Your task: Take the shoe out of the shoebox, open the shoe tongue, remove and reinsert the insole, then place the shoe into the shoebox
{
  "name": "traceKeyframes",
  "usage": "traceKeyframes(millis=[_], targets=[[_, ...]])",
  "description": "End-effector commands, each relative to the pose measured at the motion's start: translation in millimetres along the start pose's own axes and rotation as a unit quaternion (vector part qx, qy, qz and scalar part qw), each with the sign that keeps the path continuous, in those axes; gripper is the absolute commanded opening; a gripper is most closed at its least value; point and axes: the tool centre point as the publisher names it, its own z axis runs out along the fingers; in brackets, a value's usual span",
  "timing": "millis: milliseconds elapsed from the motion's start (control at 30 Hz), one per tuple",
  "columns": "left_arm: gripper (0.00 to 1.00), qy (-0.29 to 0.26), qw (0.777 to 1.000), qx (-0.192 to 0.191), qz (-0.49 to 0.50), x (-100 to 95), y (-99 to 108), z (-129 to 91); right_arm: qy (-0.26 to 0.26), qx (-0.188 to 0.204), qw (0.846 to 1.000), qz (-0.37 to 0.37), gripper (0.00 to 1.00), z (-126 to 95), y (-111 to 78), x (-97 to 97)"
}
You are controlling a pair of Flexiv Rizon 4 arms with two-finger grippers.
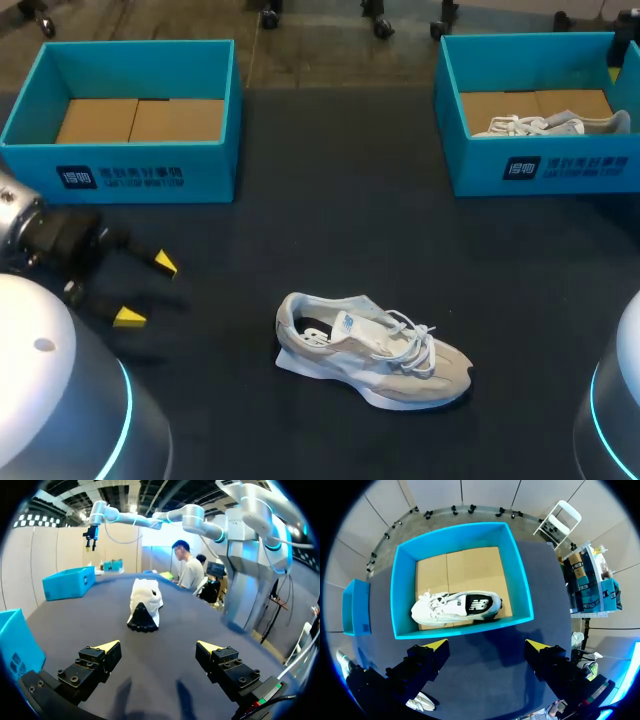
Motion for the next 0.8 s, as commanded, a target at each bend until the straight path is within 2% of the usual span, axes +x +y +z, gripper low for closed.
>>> traceKeyframes(millis=[33,333,567,800], targets=[[1.0,0.006,0.999,0.033,-0.003,-10.3,13.3,-0.4,0.0,0.0,1.0,0.0,1.0,0.2,0.2,-0.2],[1.0,-0.004,0.999,0.041,-0.014,-12.8,18.3,7.0,0.0,0.0,1.0,0.0,1.0,0.2,0.2,-0.2],[1.0,-0.023,0.999,0.042,-0.021,-10.5,18.3,27.7,0.0,0.0,1.0,0.0,1.0,0.2,0.2,-0.2],[1.0,-0.02,0.997,0.066,-0.022,-5.8,14.8,47.4,0.0,0.0,1.0,0.0,1.0,0.2,0.2,-0.2]])
